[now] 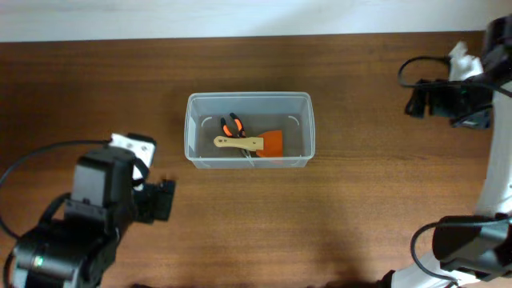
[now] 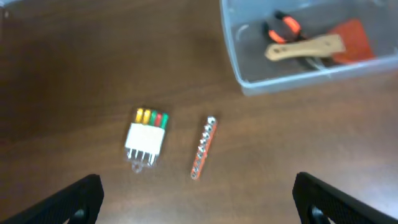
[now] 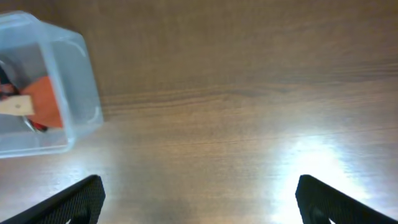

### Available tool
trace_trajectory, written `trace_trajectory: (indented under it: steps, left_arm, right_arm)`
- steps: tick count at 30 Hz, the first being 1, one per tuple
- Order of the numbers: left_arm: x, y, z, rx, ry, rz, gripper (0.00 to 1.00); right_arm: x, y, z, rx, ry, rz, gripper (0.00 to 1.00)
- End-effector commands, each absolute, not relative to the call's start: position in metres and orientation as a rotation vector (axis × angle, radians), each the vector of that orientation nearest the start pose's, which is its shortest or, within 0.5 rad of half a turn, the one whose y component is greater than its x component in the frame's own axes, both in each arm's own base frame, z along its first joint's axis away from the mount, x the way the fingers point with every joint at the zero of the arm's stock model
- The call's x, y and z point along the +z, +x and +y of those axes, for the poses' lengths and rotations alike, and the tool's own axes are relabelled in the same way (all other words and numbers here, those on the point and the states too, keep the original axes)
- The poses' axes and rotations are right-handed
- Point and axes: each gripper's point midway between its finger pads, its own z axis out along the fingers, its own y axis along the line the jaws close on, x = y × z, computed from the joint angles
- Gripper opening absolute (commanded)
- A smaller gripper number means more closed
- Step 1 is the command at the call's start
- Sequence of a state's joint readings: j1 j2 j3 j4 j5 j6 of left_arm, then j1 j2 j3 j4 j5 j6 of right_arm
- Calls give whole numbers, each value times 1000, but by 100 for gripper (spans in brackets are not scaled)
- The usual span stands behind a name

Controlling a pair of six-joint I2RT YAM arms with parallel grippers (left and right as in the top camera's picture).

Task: Pack container
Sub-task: 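Raise the right gripper away and move the left gripper to the socket rail, then lower and grasp the orange socket rail with the left gripper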

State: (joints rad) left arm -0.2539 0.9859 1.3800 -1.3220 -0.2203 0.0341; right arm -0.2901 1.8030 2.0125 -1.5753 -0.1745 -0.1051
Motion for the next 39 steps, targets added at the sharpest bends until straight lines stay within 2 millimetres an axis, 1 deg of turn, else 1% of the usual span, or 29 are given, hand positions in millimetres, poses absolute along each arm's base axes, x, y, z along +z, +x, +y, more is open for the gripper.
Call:
trace_trajectory:
  steps: [1, 4, 7, 8, 10, 13, 16, 21, 23, 26, 29, 39]
  left_arm:
    - [247, 244, -12, 189, 301, 2611, 99]
    - [221, 259, 0, 202, 273, 2698, 99]
    - [196, 277, 4, 122, 291, 2756, 99]
    - [181, 288, 5, 61, 303, 2774, 99]
    - [165, 294, 10, 43, 312, 2799, 99]
    - [139, 299, 16, 42, 334, 2846, 99]
    - [110, 302, 16, 32, 364, 2881, 99]
    - [67, 298, 12, -17, 410, 2939, 99]
    - [53, 296, 11, -24, 413, 2962, 99]
    - [41, 294, 14, -10, 425, 2991, 99]
    - [35, 292, 18, 14, 425, 3016, 99]
    - [4, 280, 19, -4, 439, 3121, 99]
  right_arm:
    - [221, 348, -64, 227, 216, 2939, 99]
    - [215, 347, -64, 231, 214, 2950, 99]
    - [214, 350, -65, 227, 212, 2941, 99]
    - [215, 351, -65, 225, 210, 2935, 99]
    - [215, 351, -65, 225, 210, 2935, 99]
    - [215, 351, -65, 225, 210, 2935, 98]
    - [215, 351, -65, 225, 210, 2934, 99]
    - [215, 351, -65, 224, 210, 2934, 99]
    - [215, 351, -65, 224, 210, 2934, 99]
    - [215, 351, -65, 224, 210, 2934, 99]
    - [215, 351, -65, 224, 210, 2934, 99]
    - [215, 351, -65, 224, 210, 2934, 98]
